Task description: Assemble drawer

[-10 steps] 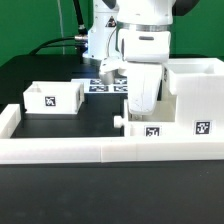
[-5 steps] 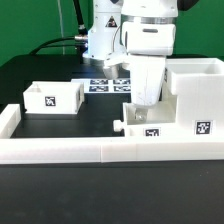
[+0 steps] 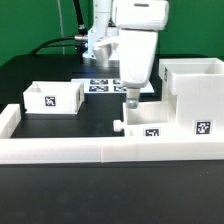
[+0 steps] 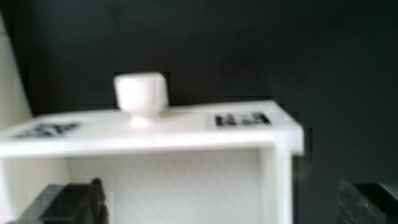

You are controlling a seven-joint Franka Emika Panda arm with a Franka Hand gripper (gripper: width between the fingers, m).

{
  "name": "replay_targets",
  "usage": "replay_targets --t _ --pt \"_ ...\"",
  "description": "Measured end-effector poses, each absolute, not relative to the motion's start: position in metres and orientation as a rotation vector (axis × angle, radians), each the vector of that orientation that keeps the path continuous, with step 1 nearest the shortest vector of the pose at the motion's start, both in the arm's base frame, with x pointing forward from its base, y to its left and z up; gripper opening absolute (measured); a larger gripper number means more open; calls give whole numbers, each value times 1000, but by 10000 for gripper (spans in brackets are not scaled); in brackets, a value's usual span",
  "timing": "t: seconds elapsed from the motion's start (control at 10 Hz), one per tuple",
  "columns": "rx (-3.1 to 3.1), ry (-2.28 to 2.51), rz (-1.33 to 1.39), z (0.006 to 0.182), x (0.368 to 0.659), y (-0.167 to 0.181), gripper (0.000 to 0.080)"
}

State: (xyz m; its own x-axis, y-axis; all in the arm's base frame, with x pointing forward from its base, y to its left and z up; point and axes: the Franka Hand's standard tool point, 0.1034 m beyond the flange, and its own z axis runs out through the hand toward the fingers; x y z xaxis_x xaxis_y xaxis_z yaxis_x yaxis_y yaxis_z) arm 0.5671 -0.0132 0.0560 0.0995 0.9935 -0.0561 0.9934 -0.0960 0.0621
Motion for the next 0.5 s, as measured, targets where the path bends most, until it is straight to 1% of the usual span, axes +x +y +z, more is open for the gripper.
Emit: replay_targets --t 0.2,0.3,0.5 --pt "2229 2086 0 54 575 -39 649" --pt "2236 2074 1 56 580 -45 649" --pt "2235 2074 3 55 580 -48 649"
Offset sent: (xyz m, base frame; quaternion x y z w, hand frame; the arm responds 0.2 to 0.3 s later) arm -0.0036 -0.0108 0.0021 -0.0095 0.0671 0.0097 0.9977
